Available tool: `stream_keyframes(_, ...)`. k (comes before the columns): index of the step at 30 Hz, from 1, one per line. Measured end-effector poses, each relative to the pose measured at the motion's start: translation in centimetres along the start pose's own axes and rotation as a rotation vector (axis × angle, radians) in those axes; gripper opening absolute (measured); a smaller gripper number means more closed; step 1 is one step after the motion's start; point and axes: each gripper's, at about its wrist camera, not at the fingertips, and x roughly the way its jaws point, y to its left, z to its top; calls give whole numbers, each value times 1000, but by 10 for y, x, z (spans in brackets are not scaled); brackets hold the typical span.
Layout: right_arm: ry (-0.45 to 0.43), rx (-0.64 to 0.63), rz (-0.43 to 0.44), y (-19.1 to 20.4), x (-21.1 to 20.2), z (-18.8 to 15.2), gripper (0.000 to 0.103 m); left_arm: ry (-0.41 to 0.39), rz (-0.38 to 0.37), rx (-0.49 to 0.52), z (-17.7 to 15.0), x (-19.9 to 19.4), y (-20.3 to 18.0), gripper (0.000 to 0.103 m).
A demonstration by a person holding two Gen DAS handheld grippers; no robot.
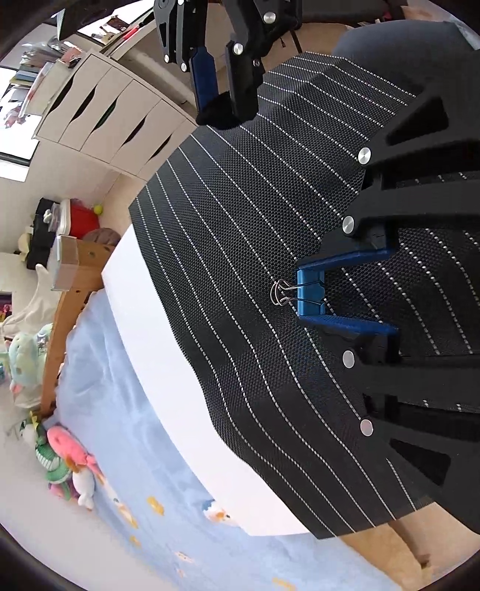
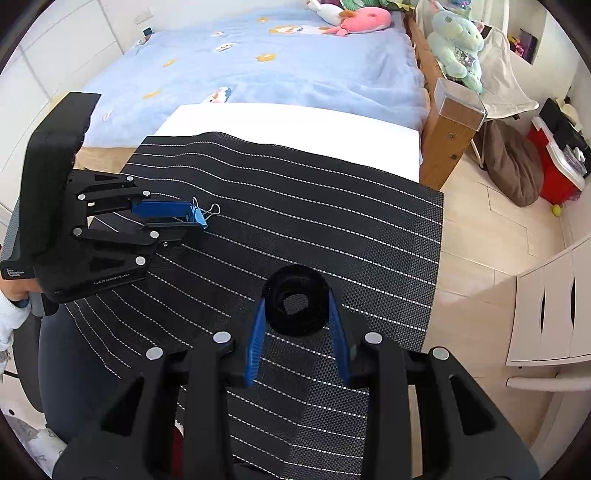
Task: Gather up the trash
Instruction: 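Carry both items over the bin and open the right tool to drop the black item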
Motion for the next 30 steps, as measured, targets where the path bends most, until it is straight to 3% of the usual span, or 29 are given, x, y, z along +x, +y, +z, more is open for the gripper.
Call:
stream_keyframes(14, -109, -40, 12, 36, -45, -17, 32, -102, 15, -35, -33, -75, -19, 25)
stream_keyframes(30, -230, -82, 38, 87, -103, -88, 32, -254, 30, -48, -105, -161, -67, 25)
